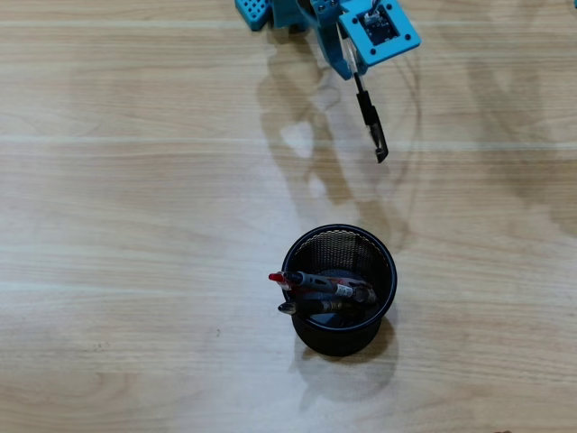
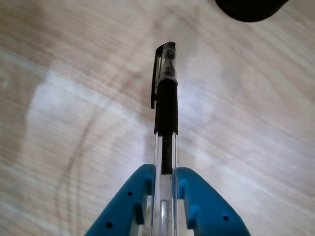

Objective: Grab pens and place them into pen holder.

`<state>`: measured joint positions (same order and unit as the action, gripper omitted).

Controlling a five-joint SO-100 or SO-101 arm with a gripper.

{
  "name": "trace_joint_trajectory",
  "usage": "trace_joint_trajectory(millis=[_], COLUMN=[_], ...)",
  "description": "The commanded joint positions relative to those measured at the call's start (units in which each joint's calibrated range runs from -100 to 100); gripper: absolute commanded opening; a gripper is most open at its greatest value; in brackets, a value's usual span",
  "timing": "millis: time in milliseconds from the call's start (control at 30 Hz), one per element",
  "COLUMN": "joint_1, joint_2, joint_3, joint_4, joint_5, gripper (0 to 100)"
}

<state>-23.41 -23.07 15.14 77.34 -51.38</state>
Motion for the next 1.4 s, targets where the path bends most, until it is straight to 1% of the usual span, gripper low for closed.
trace_joint_trajectory(millis=[0,100,267,467,700,900,1000,1100,1167,1367], joint_1=[0.21,0.31,0.85,3.3,6.93,8.93,9.02,9.11,9.29,9.93], joint_2=[-3.18,-3.18,-3.01,-2.59,-2.09,4.38,6.98,9.0,10.09,13.79], joint_3=[0.05,2.49,8.61,14.92,19.7,26.37,31.06,33.76,34.48,33.22], joint_4=[-6.61,-16.34,-33.47,-53.44,-73.25,-94.86,-103.72,-110.1,-112.51,-113.11], joint_5=[2.63,4.36,5.63,5.68,5.68,5.38,5.28,5.28,5.28,5.28], gripper=[2,2,2,2,2,2,2,2,2,2])
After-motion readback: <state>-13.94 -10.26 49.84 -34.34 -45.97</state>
